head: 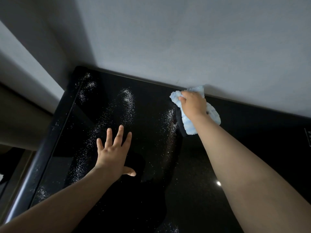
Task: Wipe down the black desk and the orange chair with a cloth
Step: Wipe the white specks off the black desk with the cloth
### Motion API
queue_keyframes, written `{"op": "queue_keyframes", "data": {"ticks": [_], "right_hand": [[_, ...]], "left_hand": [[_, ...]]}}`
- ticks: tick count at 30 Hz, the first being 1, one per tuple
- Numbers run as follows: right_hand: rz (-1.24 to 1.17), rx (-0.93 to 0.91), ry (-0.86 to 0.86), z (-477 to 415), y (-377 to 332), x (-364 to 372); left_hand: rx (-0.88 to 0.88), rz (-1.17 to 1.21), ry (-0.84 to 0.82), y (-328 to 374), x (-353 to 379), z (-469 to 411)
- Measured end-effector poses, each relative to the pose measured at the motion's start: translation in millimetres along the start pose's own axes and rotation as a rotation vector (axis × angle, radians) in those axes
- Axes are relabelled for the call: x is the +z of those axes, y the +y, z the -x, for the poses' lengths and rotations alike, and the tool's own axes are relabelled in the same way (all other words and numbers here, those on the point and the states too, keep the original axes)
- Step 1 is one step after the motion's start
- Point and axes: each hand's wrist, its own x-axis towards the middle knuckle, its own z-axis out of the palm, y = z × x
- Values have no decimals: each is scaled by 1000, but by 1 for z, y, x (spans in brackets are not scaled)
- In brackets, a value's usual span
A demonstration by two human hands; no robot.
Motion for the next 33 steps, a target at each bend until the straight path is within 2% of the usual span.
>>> {"op": "queue_keyframes", "data": {"ticks": [6,33], "right_hand": [[-1,-53,23,33,2,1],[18,18,-69,157,-7,2]], "left_hand": [[7,6,-6,1,-3,3],[17,-6,22,-1,-1,2]]}}
